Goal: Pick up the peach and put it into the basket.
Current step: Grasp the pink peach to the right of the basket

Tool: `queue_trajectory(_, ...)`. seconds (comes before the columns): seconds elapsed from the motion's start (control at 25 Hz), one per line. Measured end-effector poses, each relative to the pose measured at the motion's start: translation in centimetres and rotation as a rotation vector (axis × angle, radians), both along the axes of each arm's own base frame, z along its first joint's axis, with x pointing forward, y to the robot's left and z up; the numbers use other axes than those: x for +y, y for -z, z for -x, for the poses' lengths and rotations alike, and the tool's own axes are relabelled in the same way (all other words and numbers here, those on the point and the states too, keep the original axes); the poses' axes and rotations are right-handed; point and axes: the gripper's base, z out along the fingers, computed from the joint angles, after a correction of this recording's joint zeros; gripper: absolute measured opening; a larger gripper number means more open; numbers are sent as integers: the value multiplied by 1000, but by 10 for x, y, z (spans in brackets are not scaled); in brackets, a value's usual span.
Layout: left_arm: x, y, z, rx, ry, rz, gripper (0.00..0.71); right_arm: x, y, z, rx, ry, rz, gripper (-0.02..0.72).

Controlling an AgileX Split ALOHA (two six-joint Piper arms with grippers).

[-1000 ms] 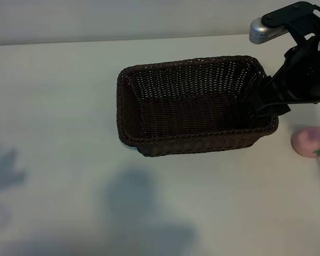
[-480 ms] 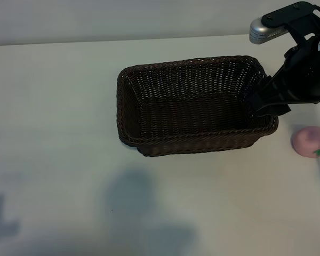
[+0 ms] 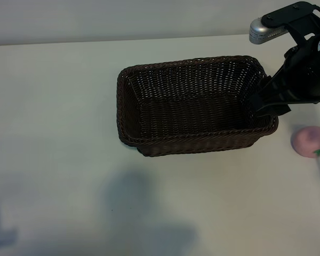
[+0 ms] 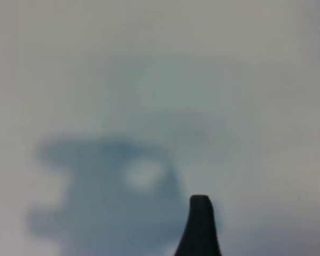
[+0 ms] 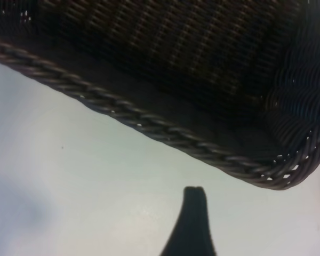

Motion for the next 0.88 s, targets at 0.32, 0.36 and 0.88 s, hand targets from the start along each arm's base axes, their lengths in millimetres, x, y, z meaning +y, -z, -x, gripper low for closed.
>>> queue_trajectory(0.32,2,6,-3,10,-14,-20,596,0,0,0,-1,-4,1,595)
queue_trajectory(0.36,2,6,-3,10,-13,-17,596,0,0,0,-1,-4,2,595)
queue_trajectory(0.88,3,14,-6,30,-29,-12,595,0,0,0,-5,-6,0,595)
